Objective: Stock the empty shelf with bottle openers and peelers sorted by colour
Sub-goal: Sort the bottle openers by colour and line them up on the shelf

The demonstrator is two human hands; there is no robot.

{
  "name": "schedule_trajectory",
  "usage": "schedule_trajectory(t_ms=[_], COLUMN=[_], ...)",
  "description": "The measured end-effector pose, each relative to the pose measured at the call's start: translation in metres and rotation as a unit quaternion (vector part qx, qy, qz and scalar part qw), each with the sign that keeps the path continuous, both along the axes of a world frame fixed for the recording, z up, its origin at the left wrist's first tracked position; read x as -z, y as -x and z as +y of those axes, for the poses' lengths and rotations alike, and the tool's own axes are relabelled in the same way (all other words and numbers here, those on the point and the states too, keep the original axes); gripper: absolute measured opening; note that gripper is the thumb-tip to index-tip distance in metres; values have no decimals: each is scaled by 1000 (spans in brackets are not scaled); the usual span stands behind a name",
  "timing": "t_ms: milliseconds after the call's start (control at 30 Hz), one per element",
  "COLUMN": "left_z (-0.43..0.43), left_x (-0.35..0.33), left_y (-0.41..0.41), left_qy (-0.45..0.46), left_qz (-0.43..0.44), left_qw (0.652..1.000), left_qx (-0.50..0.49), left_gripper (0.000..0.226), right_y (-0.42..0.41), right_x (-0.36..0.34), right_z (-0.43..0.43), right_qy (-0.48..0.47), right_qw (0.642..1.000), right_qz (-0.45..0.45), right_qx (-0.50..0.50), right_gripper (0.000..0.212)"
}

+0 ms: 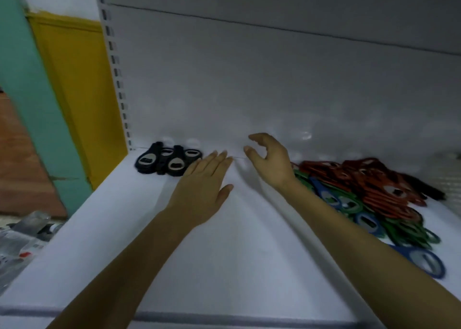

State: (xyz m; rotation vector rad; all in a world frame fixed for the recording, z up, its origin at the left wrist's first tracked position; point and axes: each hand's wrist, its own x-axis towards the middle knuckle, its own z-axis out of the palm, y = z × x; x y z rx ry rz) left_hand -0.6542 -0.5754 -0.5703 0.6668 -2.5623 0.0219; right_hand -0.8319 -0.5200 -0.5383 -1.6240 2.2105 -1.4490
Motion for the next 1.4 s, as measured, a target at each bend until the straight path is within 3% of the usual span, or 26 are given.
schedule_trajectory(t_ms=[233,433,533,667,833,967,1100,1267,1400], left_z=[95,172,175,164,164,164,163,164,164], left_x=[-12,4,8,6,5,6,6,7,7], left_y=[120,208,226,222,220,221,222,222,223], left_qy=[-37,-57,-57,-72,-28,-19,-16,-20,-26], left_qz=[53,43,38,103,112,98,85,73,70], left_qw=[986,977,975,968,966,963,965,967,969], left_qx=[154,201,210,218,230,249,246,241,237], left_gripper=[57,53,53,44,33,39,39,39,40], right_y=[93,139,159,188,234,276,300,306,306], right_x=[-12,15,27,25,12,7,0,-7,-3], right_z=[133,241,268,263,226,210,204,195,193], right_qy=[-13,2,-1,-11,-135,-315,-432,-501,-483], right_qw=[988,960,951,934,921,864,823,790,815], right_qz=[10,-24,-27,-14,77,151,124,118,91], right_qx=[152,278,309,358,358,362,347,333,305], right_gripper=[25,14,17,23,27,48,51,40,43])
